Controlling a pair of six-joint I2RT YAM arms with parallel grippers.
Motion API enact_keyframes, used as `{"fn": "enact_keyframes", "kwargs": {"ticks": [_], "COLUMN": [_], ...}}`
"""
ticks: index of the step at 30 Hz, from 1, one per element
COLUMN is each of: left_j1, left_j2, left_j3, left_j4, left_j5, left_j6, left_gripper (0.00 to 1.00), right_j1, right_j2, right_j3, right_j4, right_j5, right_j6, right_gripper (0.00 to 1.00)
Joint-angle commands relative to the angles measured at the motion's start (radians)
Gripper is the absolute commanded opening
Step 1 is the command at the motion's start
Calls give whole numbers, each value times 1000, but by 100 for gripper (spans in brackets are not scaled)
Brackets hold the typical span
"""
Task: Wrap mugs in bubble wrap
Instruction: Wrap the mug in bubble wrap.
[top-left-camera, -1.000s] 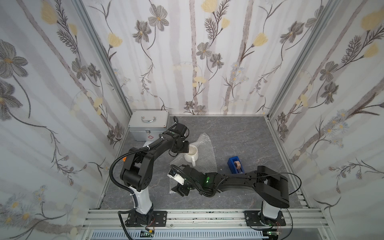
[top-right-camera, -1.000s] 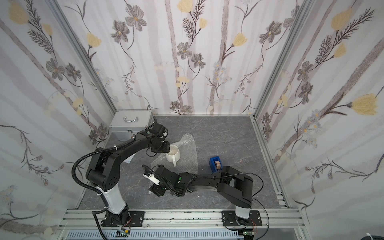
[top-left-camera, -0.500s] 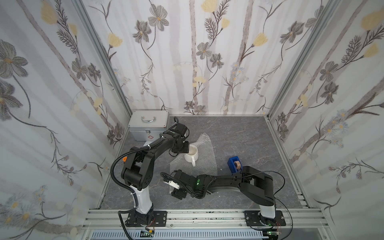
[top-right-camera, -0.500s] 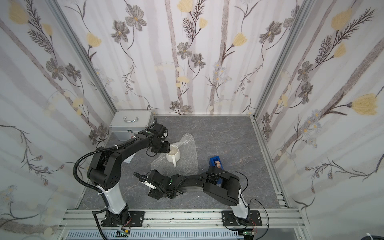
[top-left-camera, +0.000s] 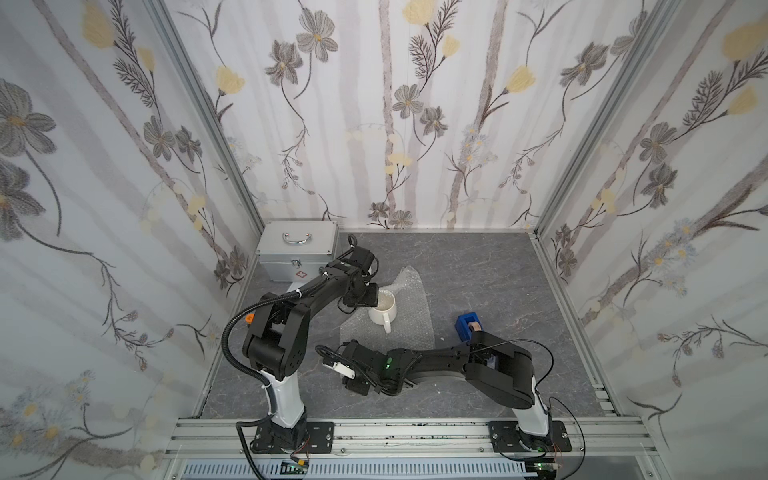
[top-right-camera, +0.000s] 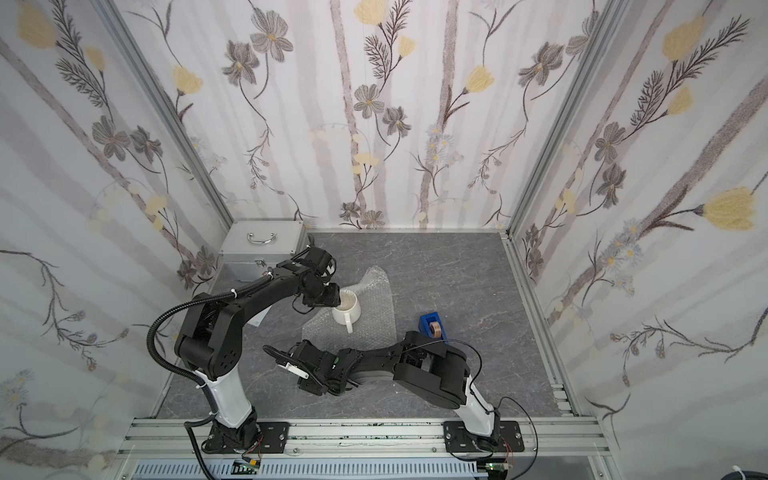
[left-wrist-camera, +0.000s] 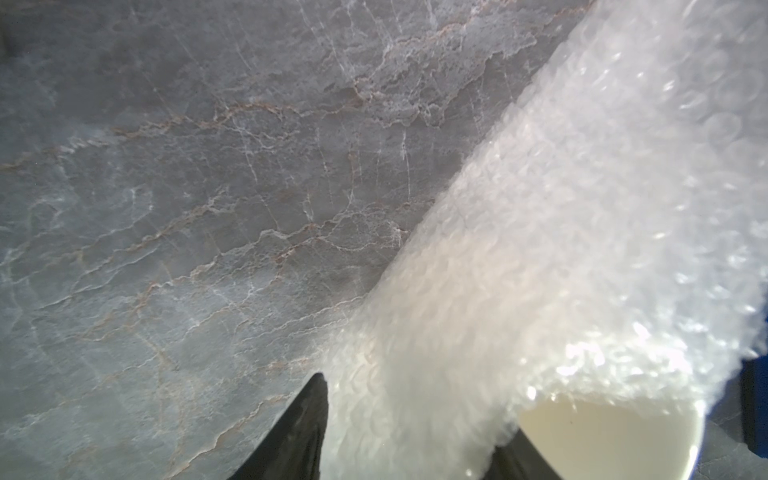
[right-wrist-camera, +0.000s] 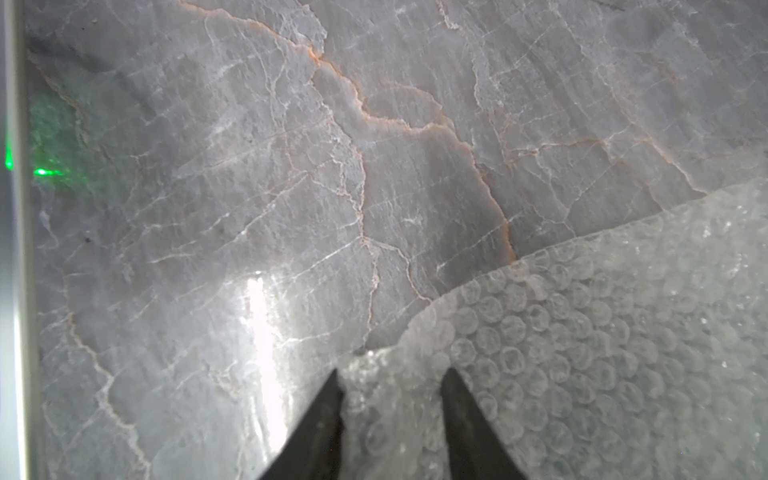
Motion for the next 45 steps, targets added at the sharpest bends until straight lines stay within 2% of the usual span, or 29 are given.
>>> {"fn": "enact_keyframes", "kwargs": {"ticks": [1,3,9,13,21,31,38,45], "left_j1": [2,1,2,2,2,2,2,1], "left_j2": [1,-1,-7,-8,-17,-19,-21,-17], "left_j3": [5,4,1,3,-5,0,-3,0], "left_j4": [-13,-14,-17,-18,-17,-14,-11,-6], "left_j5": [5,5,7,9,15,23,33,48], "left_j6": [11,13,16,17,19,19,22,25], "left_gripper": [55,55,55,54,53,51,48,47], "right_j1": [-11,-27,-107,-165,-305,-462,-520,-523], "right_j2": [-33,-80,-263,-311,-318,-259,-199,-162], "right_j3": [-26,-49,-138,-163,-154,-68,2,58], "right_j4": [-33,-12,83,115,85,16,-20,-41], "right_j5": [20,19,-15,-46,-5,-53,-105,-145], "right_j6": [17,60,197,246,310,385,413,398], "right_gripper": [16,1,0,0,0,0,0,0]}}
